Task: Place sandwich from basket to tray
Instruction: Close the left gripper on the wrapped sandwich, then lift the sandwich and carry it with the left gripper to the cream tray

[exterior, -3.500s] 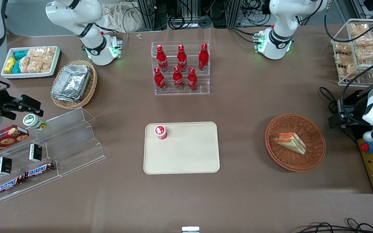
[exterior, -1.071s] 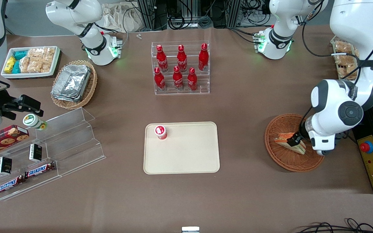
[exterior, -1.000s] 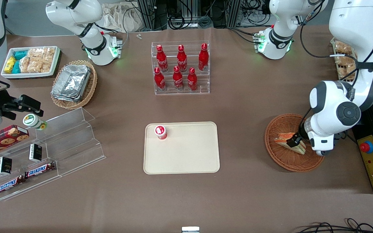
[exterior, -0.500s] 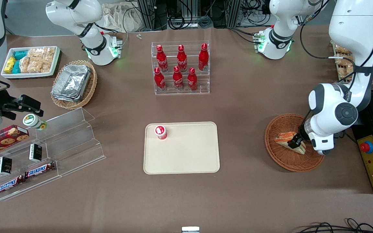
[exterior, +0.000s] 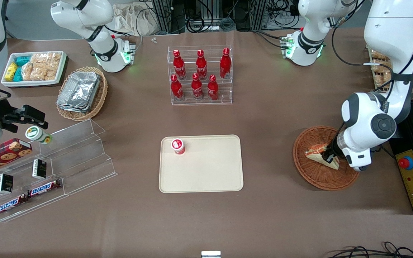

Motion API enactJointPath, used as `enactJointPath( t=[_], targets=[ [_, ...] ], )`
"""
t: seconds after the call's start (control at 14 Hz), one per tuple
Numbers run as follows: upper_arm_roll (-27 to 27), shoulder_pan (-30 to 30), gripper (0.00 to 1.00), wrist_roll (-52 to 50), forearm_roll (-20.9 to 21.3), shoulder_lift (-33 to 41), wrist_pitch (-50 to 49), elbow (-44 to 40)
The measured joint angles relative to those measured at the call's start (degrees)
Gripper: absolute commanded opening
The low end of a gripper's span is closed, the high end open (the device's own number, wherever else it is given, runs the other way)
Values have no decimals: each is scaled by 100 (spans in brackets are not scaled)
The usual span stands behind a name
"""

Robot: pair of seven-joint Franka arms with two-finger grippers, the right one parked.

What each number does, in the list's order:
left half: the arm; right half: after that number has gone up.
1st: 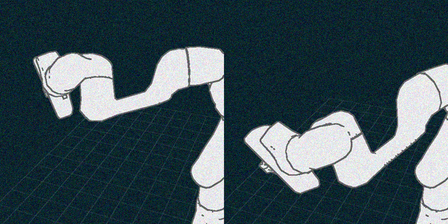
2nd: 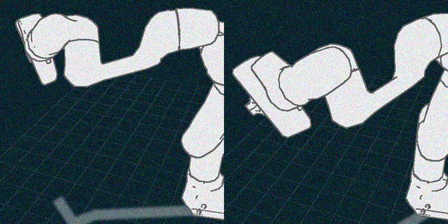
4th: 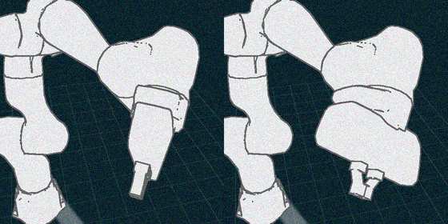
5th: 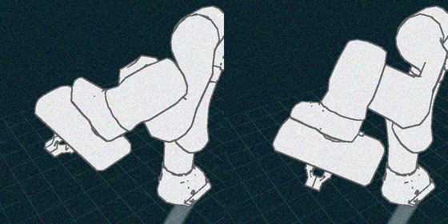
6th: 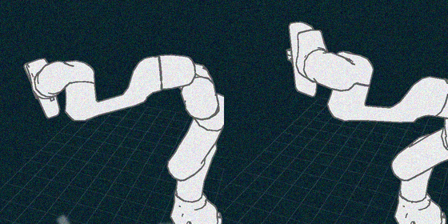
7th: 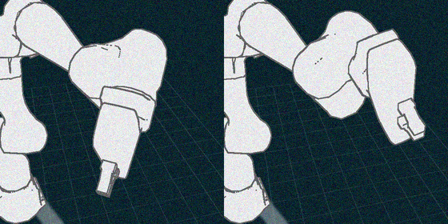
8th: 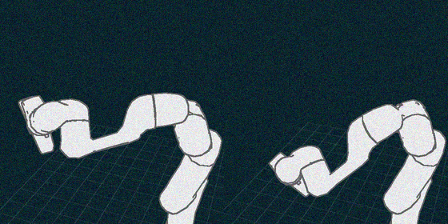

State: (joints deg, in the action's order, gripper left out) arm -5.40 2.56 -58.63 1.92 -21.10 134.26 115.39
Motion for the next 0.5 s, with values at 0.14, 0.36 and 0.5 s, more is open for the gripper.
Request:
enactJointPath(
  t=[0.14, 0.36, 0.5],
  targets=[
    [-19, -12, 0, -67, 0, 52, -305, -128],
    [-101, -44, 0, -102, 0, 264, -1294, -636],
    [-237, -57, 0, -100, 1, 433, -1903, -1022]
  ],
)
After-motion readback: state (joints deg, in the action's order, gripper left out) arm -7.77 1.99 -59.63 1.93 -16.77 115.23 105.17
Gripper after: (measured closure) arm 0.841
